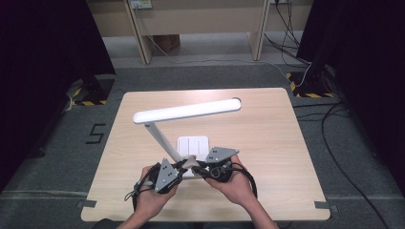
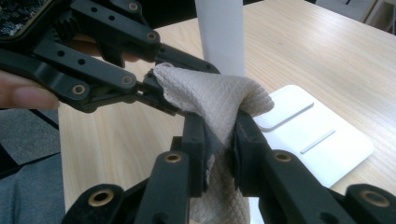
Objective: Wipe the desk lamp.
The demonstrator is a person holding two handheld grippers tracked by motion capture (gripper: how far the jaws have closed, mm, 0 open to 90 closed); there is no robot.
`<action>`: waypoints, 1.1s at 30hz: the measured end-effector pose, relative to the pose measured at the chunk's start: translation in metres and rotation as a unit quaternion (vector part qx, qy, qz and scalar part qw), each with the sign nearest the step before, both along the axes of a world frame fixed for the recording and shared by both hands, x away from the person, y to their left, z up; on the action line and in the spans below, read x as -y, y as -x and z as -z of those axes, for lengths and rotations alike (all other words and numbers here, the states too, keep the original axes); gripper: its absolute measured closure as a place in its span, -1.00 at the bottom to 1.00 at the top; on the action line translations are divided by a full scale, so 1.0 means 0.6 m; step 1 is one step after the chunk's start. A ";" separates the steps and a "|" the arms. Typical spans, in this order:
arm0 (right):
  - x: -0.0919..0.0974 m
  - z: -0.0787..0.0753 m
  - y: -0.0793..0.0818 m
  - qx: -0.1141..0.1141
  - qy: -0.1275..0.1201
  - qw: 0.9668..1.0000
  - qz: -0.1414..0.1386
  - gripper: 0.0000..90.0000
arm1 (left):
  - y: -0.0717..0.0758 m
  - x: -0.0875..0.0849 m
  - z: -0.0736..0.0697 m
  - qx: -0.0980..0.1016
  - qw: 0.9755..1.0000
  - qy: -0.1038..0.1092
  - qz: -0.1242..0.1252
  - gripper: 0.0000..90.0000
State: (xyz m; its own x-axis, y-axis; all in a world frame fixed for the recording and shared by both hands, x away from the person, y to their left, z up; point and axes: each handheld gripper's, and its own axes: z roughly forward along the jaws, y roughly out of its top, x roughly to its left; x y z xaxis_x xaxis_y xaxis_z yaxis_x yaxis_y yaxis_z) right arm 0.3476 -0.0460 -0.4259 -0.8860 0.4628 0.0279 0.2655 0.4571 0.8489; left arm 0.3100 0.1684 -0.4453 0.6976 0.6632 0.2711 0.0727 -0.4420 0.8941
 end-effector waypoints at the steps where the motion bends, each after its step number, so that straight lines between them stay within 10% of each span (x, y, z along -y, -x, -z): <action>1: 0.001 -0.001 0.000 0.001 0.003 1.000 0.003 0.74 | 0.001 -0.001 0.001 0.001 1.000 0.004 0.001 0.58; 11: 0.077 -0.025 -0.011 0.041 -0.027 0.994 0.101 0.74 | 0.031 -0.057 0.044 -0.030 0.998 0.048 -0.033 0.40; 23: 0.177 -0.124 -0.001 0.146 -0.125 0.959 0.207 0.74 | 0.000 -0.081 0.058 -0.063 0.988 0.104 -0.092 -0.07; 33: 0.175 -0.156 -0.005 0.169 -0.144 0.951 0.216 0.74 | -0.033 -0.057 0.077 -0.098 0.987 0.104 -0.076 -0.07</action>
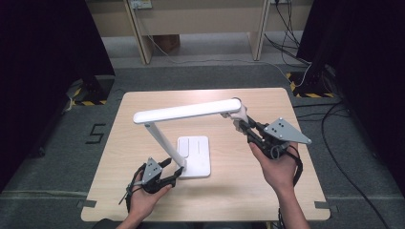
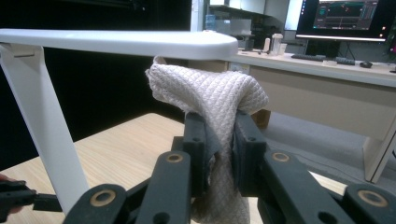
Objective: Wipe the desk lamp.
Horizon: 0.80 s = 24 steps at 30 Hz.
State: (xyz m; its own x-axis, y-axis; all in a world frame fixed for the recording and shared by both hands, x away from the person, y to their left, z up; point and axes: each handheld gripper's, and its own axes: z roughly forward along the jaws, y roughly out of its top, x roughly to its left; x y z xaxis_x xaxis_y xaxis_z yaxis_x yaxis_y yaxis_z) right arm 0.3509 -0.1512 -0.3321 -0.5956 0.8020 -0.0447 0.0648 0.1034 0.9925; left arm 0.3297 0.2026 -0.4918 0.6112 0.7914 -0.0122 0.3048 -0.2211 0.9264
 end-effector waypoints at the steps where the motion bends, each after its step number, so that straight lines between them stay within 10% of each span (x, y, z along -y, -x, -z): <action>1: -0.001 -0.001 -0.001 0.003 0.001 1.000 -0.001 0.74 | -0.003 0.000 0.002 -0.004 1.000 0.001 0.001 -0.05; 24: -0.027 -0.013 -0.003 0.006 0.000 1.000 -0.010 0.74 | -0.017 0.009 0.002 0.014 0.999 -0.045 0.005 0.12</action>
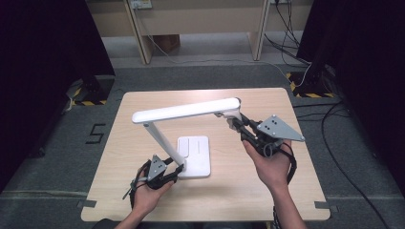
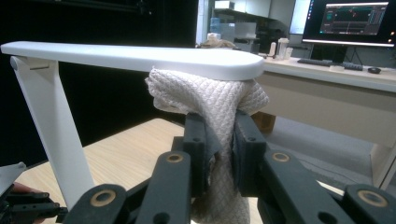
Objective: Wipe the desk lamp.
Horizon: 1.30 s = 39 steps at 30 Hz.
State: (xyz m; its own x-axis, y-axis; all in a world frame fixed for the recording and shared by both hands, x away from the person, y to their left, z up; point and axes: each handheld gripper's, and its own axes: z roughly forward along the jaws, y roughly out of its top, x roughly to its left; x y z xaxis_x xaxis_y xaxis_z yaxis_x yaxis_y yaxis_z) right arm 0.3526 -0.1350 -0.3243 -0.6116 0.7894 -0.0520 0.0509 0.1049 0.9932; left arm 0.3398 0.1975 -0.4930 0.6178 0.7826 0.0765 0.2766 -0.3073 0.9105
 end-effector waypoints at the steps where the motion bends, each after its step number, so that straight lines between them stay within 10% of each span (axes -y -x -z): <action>1: -0.002 0.001 0.001 -0.006 -0.003 1.000 0.000 0.74 | 0.000 0.001 -0.001 0.001 1.000 -0.001 -0.001 0.11; 39: -0.108 0.006 -0.007 -0.017 -0.009 0.999 -0.045 0.74 | 0.001 0.010 -0.001 0.017 1.000 -0.025 0.005 0.11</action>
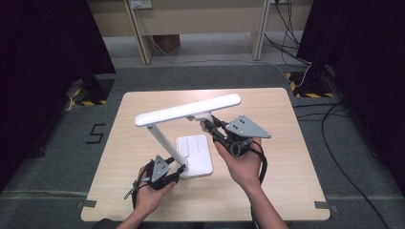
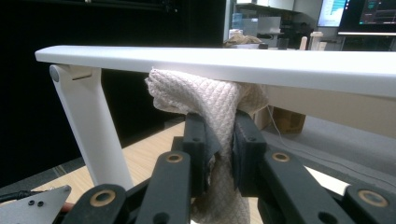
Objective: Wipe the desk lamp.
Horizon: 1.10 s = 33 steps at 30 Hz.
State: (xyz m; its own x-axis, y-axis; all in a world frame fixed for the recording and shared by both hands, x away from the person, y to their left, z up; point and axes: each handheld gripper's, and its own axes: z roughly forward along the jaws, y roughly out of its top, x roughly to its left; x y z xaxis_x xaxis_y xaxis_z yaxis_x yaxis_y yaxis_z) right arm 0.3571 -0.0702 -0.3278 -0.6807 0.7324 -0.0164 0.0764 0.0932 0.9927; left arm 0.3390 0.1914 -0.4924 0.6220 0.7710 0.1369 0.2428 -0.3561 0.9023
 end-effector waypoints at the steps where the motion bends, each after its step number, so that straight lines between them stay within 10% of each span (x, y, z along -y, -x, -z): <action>1: -0.003 0.000 0.001 -0.003 0.000 1.000 -0.001 0.74 | 0.000 0.000 0.000 0.000 1.000 0.000 0.000 0.11; 33: -0.065 0.001 0.002 -0.006 0.007 0.999 -0.034 0.74 | 0.000 0.002 0.000 0.000 1.000 0.003 0.000 0.09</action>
